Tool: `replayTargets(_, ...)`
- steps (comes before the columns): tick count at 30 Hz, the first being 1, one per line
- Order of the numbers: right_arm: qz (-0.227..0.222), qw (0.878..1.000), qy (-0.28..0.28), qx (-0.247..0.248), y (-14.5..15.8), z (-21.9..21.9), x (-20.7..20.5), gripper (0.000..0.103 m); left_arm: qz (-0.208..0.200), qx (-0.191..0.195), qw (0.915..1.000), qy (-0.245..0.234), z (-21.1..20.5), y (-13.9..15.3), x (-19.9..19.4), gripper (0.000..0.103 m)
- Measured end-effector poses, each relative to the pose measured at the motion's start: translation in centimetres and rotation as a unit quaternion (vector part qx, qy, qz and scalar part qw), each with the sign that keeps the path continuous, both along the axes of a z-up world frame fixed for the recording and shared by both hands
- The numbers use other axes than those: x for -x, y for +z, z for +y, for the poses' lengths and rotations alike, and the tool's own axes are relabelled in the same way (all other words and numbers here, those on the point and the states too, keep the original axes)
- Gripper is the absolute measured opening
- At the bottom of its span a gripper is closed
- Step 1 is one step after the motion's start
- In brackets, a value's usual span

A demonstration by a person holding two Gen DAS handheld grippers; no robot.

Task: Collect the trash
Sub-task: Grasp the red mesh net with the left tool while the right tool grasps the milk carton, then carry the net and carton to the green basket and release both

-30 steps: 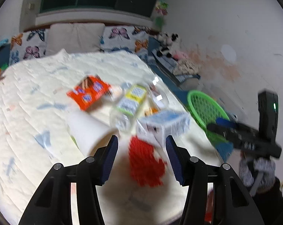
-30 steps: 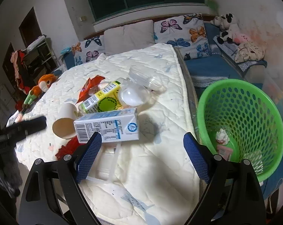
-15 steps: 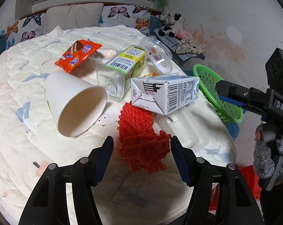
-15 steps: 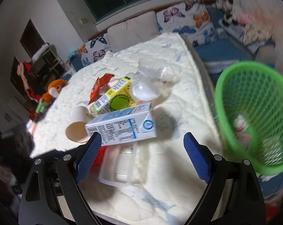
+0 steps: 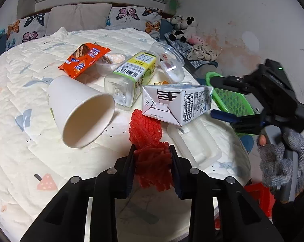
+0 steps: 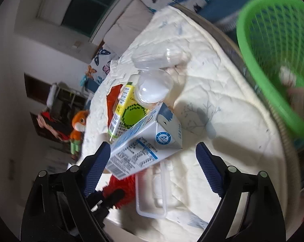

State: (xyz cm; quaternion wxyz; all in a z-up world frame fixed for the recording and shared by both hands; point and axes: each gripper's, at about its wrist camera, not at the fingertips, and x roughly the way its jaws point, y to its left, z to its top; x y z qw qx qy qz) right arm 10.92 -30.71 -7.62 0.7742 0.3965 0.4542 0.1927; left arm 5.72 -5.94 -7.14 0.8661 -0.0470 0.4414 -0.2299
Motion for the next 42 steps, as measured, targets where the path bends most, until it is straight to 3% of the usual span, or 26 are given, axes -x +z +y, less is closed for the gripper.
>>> replayTargets(5, 0.03, 0.998, -0.011, -0.044, -1.4, -0.2, -1.1, 0.075, -0.01, 0.002, 0.9999, -0.007, 0.3, 0.8, 0.7, 0.03)
replayTargets(9, 0.046, 0.996, -0.021, -0.08, -2.3, -0.5, -1.6, 0.062, -0.018, 0.0, 0.9998, -0.009, 0.6, 1.4, 1.1, 0.03)
replayTargets(15, 0.013, 0.997, -0.025, -0.076, -0.6, -1.5, -1.0, 0.051, -0.022, 0.003, 0.9998, -0.004, 1.6, 1.9, 1.2, 0.03)
replayTargets(21, -0.053, 0.998, -0.015, -0.025, 3.0, -1.6, 0.1, 0.05, -0.034, 0.012, 0.9994, -0.002, 2.1, 3.1, 1.1, 0.03)
replayTargets(28, -0.136, 0.984, -0.032, 0.108, 6.9, -2.3, 2.1, 0.049, -0.043, 0.022, 0.9987, -0.013, 0.9, 4.4, 0.2, 0.03)
replayTargets(42, -0.146, 0.959, -0.093, 0.225, 7.0, -7.9, 2.8, 0.047, -0.054, 0.025, 0.9948, -0.082, -6.8, 6.3, -3.1, 0.03)
